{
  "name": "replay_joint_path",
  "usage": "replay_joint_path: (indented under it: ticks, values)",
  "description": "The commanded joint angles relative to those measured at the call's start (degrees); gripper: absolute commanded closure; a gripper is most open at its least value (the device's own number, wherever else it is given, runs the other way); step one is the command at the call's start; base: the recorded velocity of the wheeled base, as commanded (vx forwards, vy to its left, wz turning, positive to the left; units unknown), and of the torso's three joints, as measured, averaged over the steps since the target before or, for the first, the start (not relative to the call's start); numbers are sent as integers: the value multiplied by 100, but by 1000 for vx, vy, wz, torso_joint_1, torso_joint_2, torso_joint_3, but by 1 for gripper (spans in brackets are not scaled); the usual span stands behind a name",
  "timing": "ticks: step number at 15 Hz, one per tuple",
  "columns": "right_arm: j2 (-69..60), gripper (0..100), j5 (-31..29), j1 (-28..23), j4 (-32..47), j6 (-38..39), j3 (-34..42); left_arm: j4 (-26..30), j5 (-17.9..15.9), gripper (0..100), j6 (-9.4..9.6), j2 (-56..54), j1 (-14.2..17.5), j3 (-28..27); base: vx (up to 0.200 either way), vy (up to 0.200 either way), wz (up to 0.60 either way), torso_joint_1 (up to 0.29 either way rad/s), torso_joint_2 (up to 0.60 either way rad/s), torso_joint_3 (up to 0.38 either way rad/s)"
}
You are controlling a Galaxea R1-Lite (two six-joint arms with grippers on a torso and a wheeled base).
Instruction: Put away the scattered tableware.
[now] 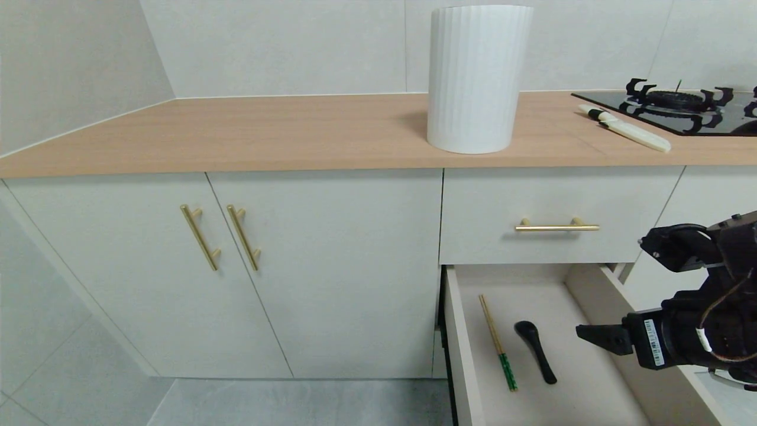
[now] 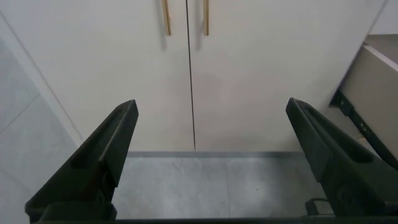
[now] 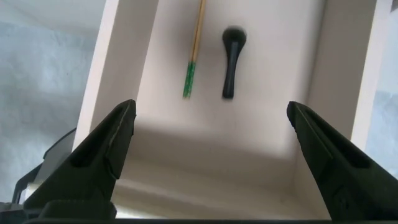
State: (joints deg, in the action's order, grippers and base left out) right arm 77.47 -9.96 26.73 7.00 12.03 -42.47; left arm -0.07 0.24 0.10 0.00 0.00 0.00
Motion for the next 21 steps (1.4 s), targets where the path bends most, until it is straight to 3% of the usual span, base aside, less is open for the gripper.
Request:
replay_joint_path:
  ticks: [1, 5, 8, 13, 18, 21]
  values:
    - [5, 0, 3, -2, -5, 1, 2, -1, 2, 0, -1, 0, 0, 0, -200, 0, 0, -2, -2, 7]
    - [66, 0, 12, 7, 3, -8, 37, -1, 2, 0, -1, 0, 0, 0, -200, 0, 0, 5, 4, 7]
    - [102, 0, 20, 7, 30, -8, 46, 7, 2, 0, -1, 0, 9, 0, 0, 0, 0, 0, 0, 0]
    - [84, 0, 240, 368, 812, -105, 20, -1, 2, 0, -1, 0, 9, 0, 0, 0, 0, 0, 0, 0]
    - [260, 0, 1216, 640, 1972, -869, 64, -1, 2, 0, -1, 0, 9, 0, 0, 0, 0, 0, 0, 0]
    - [875, 0, 1198, 631, 2078, -878, 55, -1, 2, 0, -1, 0, 0, 0, 0, 0, 0, 0, 0, 0]
